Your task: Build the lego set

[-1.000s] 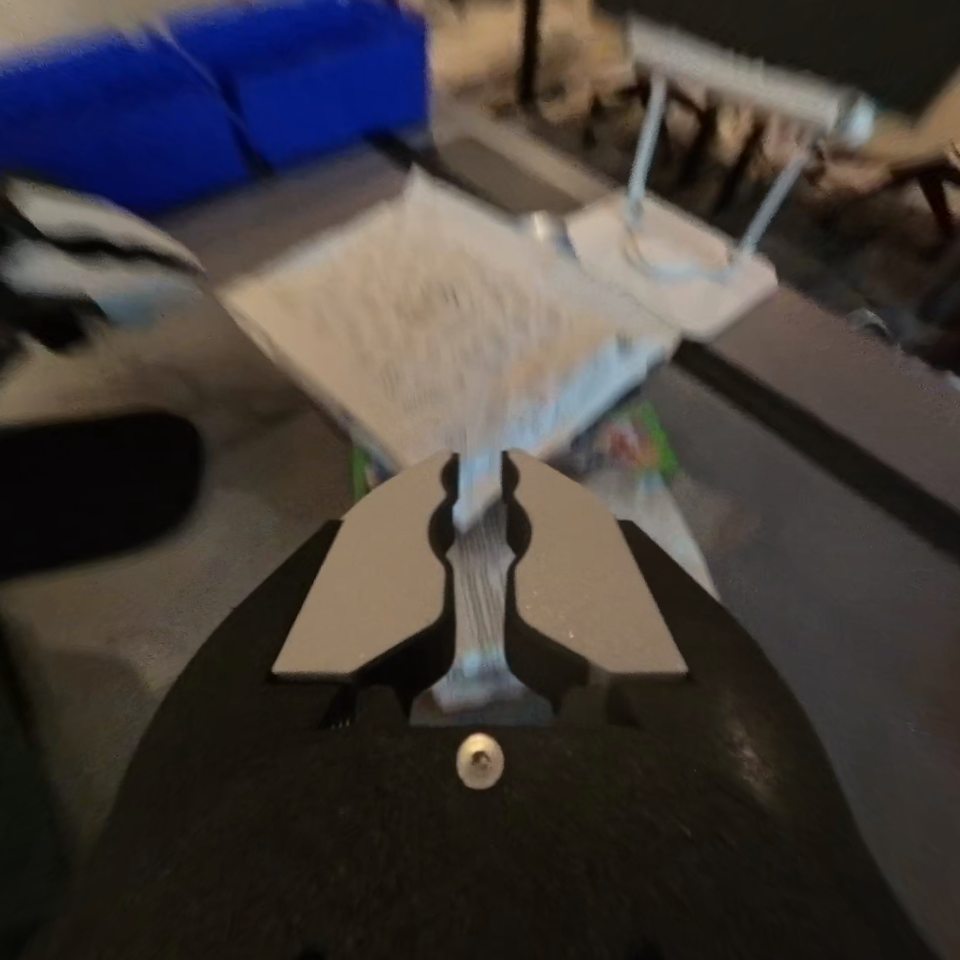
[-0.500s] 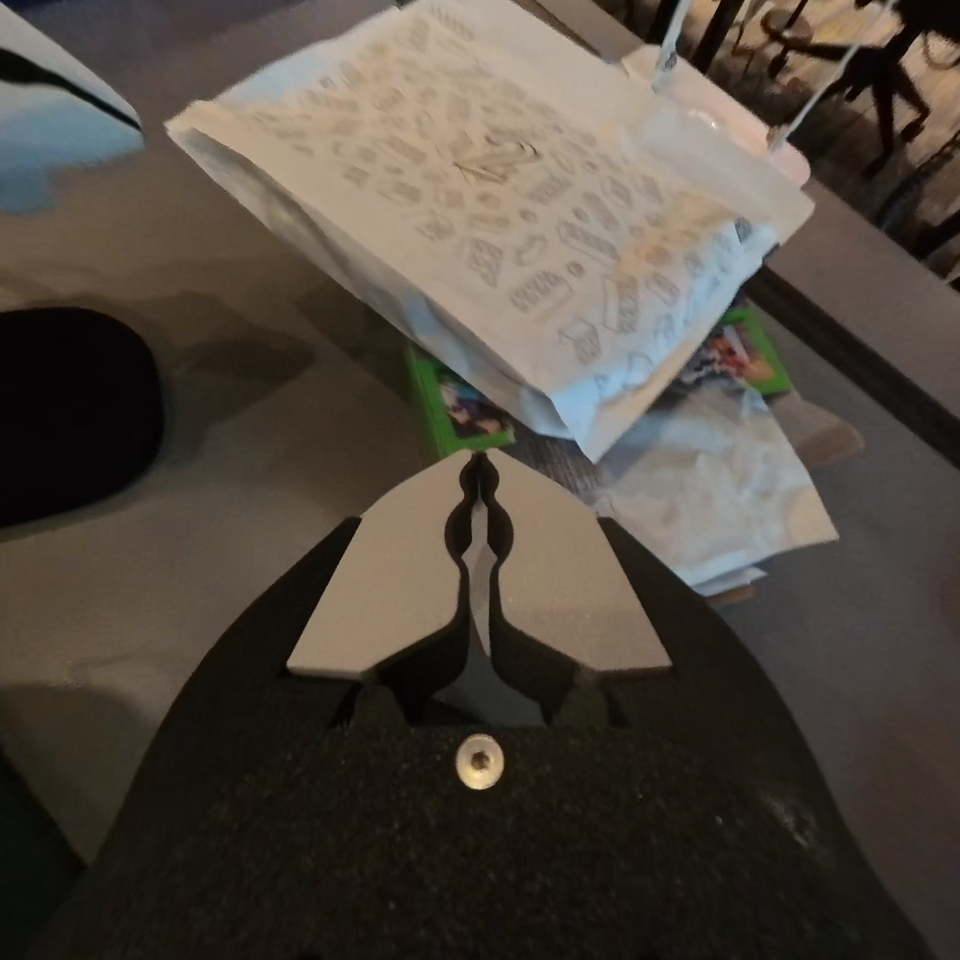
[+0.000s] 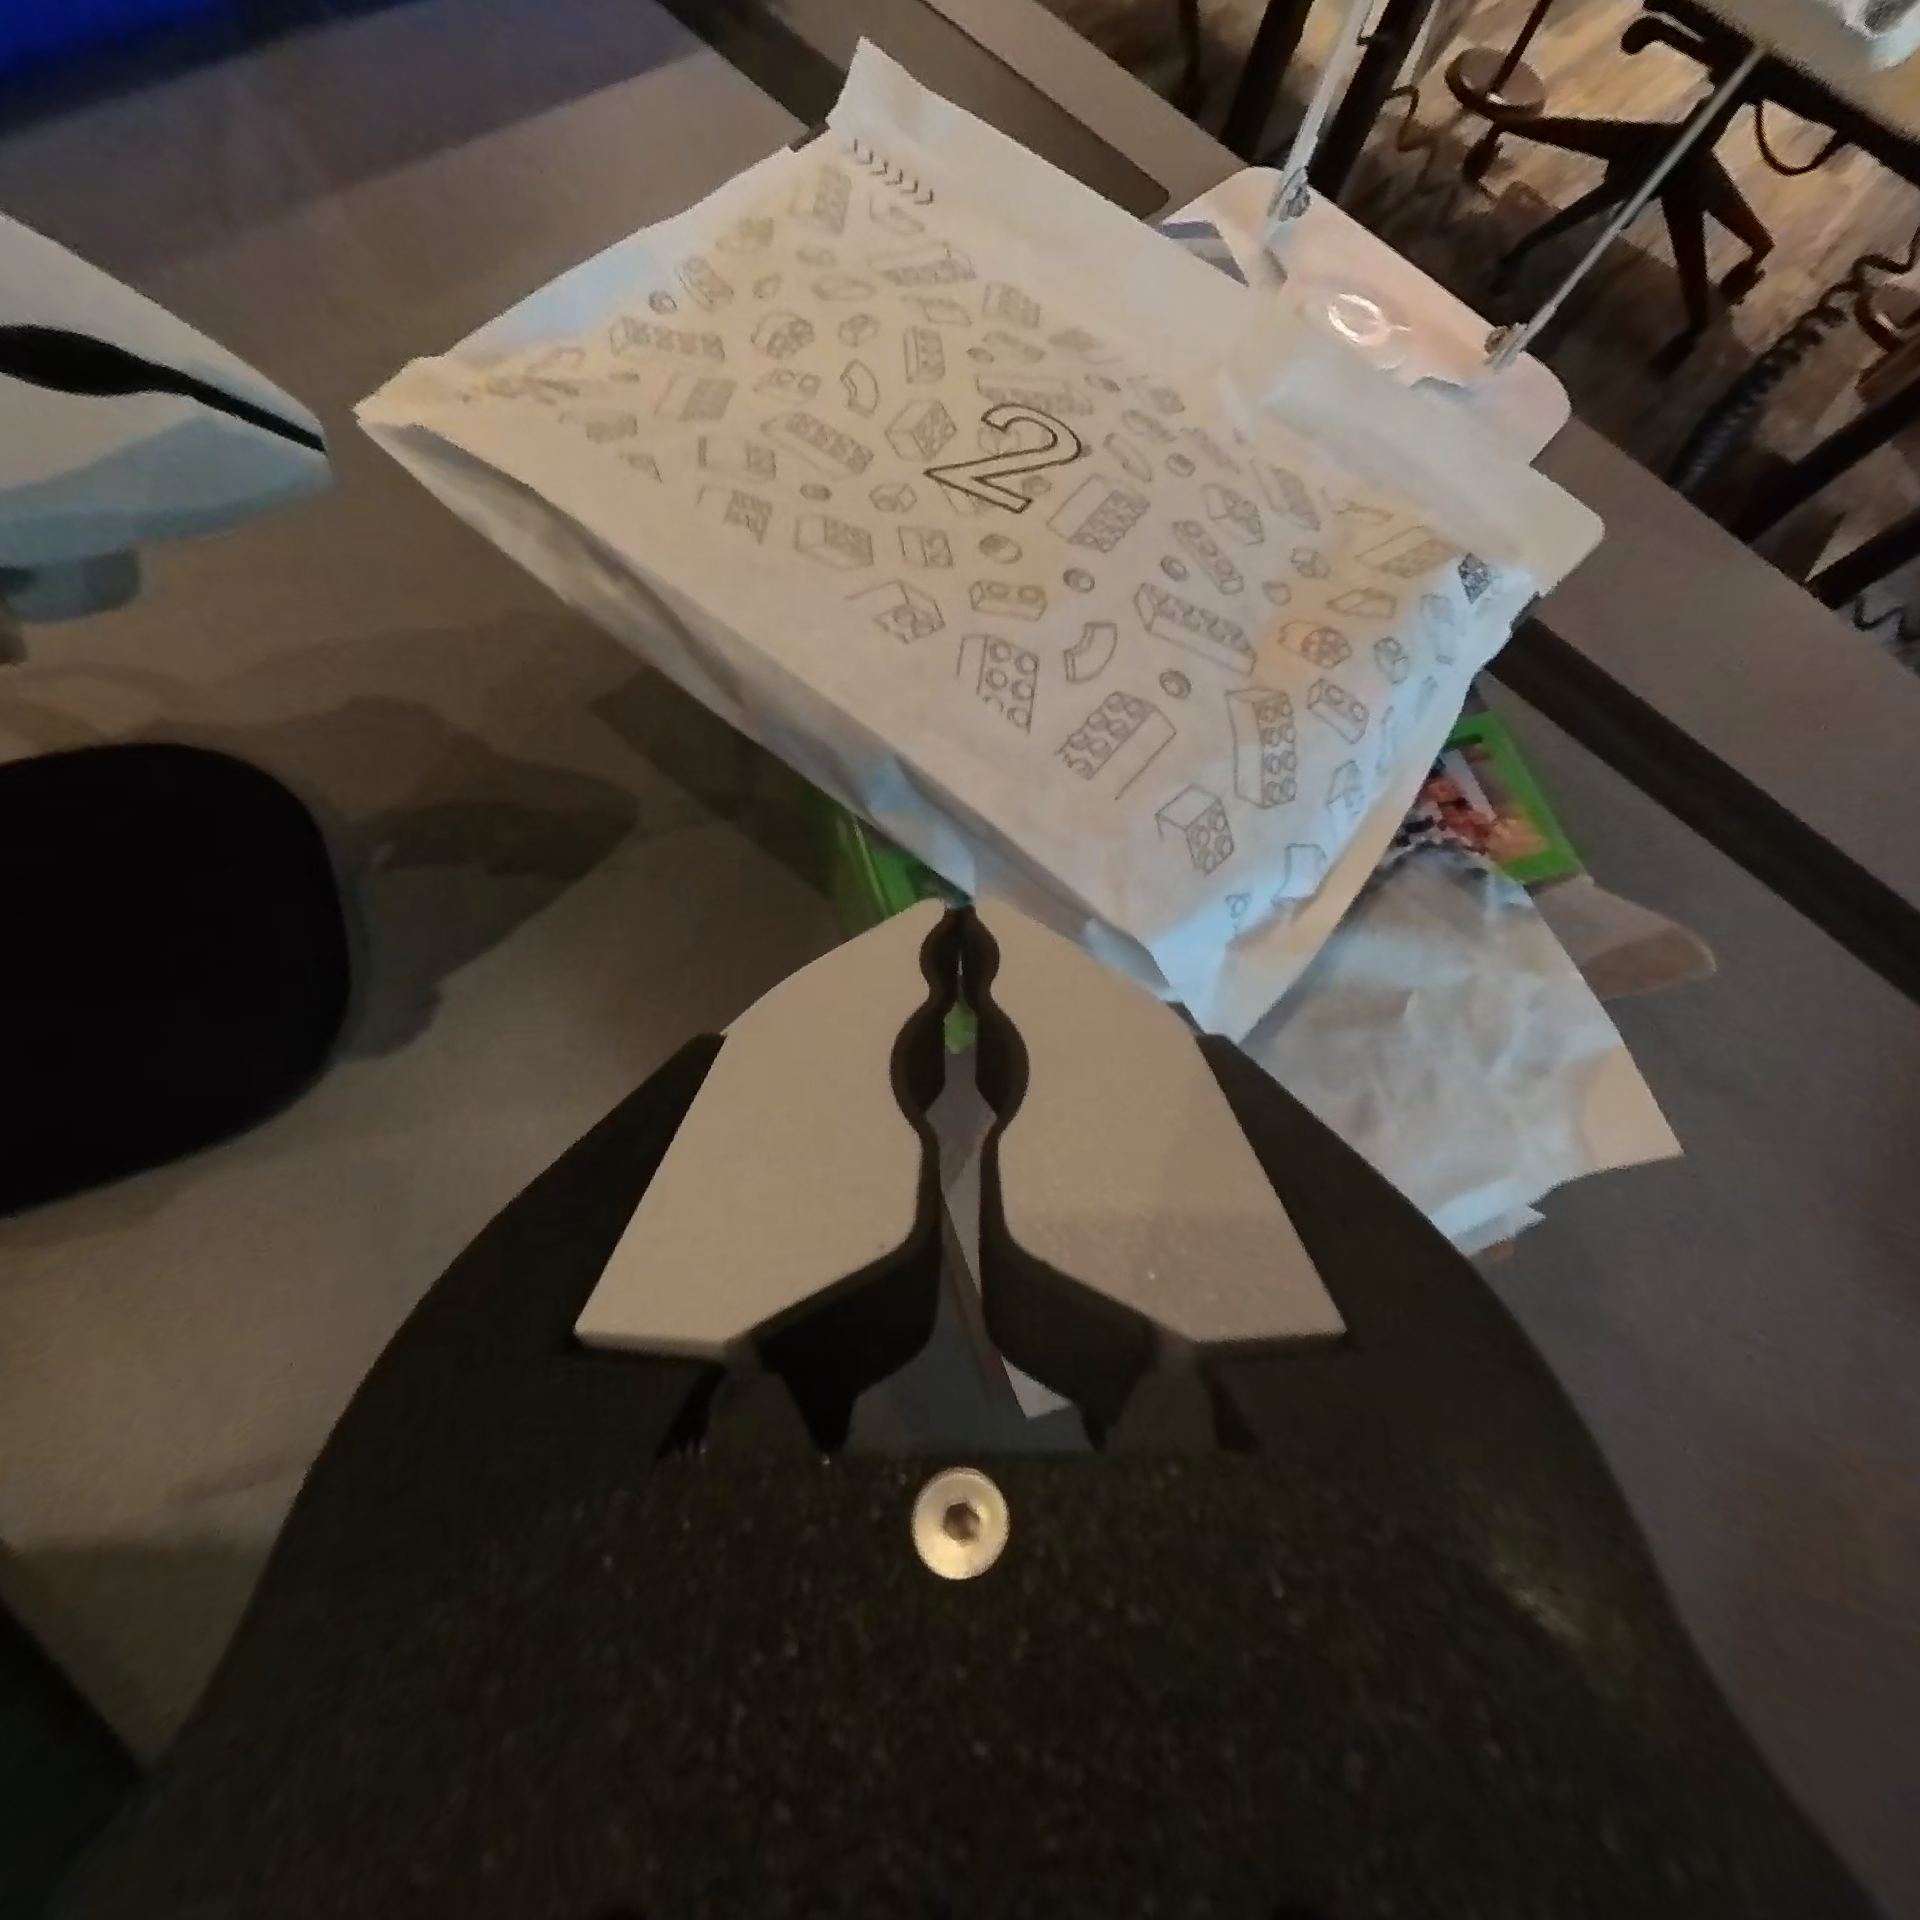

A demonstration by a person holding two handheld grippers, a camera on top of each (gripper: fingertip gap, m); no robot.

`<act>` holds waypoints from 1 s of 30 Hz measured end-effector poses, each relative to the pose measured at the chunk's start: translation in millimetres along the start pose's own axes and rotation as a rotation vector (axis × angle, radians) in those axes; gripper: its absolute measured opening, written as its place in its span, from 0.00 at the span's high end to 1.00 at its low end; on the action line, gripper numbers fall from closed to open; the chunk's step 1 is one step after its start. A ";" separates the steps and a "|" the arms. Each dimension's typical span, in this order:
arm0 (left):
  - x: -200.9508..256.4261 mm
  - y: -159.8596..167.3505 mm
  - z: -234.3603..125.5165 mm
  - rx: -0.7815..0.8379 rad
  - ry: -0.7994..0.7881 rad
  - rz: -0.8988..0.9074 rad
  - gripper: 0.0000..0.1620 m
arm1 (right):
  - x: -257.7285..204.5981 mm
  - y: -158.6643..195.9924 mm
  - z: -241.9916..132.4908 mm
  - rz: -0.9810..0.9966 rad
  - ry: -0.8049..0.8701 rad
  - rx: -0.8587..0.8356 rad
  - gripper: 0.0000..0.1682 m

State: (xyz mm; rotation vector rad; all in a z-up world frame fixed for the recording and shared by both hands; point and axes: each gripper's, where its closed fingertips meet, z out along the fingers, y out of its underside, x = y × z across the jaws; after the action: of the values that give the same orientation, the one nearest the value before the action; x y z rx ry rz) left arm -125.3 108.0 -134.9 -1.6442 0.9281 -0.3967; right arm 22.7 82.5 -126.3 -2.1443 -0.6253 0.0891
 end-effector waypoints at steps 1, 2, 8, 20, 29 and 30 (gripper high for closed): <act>-1.6 1.0 -0.1 -0.001 -0.004 -0.002 1.00 | -0.5 -1.9 1.4 0.001 -0.001 0.003 1.00; -3.1 2.0 -0.3 -0.003 -0.008 -0.004 1.00 | -0.8 -3.6 2.9 0.000 -0.002 0.004 1.00; -14.5 7.3 -0.8 -0.015 -0.029 -0.030 1.00 | 1.9 -12.2 11.1 -0.022 0.062 -0.001 1.00; -13.4 15.8 11.2 -0.019 0.013 -0.051 1.00 | 4.9 -31.9 22.7 -0.047 0.136 -0.105 1.00; -9.6 22.3 17.8 -0.030 0.038 -0.049 1.00 | 0.2 -49.3 38.2 -0.076 0.107 -0.175 1.00; -10.3 22.5 17.6 -0.030 0.038 -0.051 1.00 | 0.6 -51.1 40.1 -0.081 0.107 -0.181 1.00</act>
State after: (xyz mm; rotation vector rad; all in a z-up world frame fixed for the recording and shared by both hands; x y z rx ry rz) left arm -127.8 126.5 -158.9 -1.6958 0.9258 -0.4524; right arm -8.7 137.4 -111.4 -2.2775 -0.6782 -0.1302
